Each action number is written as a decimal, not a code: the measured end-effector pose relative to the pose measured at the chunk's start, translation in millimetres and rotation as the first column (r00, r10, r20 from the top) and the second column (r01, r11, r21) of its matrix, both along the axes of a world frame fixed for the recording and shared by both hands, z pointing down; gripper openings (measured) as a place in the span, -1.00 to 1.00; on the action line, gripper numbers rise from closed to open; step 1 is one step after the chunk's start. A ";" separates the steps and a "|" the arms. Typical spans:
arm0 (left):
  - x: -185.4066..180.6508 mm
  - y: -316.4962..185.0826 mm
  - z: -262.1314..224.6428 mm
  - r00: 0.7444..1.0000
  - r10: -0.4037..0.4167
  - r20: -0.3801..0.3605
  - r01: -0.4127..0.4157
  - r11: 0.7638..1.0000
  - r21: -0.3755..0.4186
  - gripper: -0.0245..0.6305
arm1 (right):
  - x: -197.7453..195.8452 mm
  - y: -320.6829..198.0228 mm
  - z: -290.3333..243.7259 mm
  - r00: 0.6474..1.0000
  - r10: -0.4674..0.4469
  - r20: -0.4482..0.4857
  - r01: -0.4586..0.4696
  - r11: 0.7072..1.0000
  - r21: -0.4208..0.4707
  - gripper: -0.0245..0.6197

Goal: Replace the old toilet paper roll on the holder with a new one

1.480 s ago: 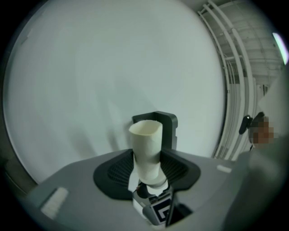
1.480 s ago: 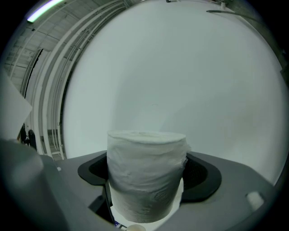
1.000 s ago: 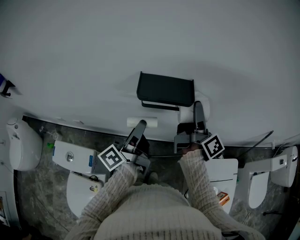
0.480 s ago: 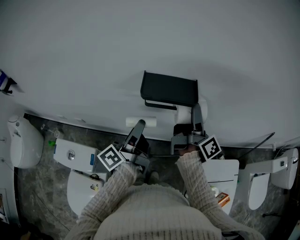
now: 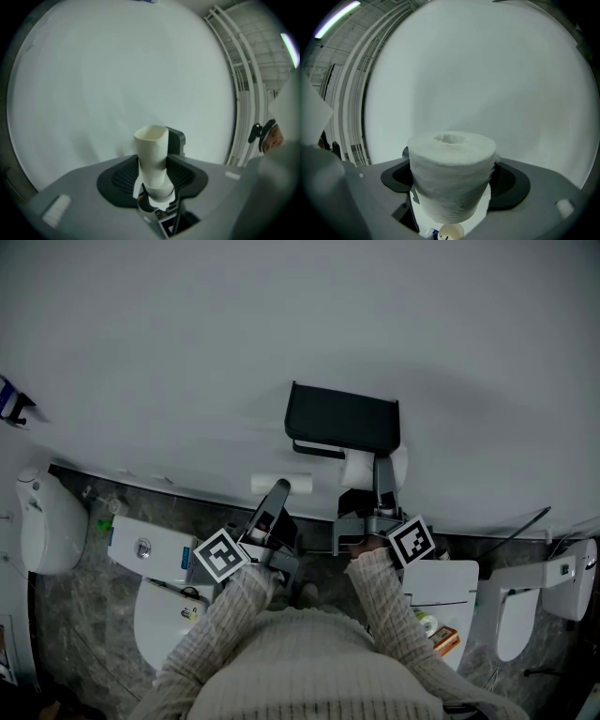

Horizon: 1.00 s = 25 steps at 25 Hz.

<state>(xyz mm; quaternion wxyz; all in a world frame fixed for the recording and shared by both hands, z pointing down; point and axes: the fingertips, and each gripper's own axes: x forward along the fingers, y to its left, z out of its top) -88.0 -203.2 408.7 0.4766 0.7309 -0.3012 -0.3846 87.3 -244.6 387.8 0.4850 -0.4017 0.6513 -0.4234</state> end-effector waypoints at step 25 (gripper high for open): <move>-9.4 0.8 -0.8 0.999 -0.036 0.003 0.036 0.999 -0.008 -0.40 | -50.4 -8.9 -0.6 0.992 -0.127 -0.012 0.127 0.992 0.001 0.46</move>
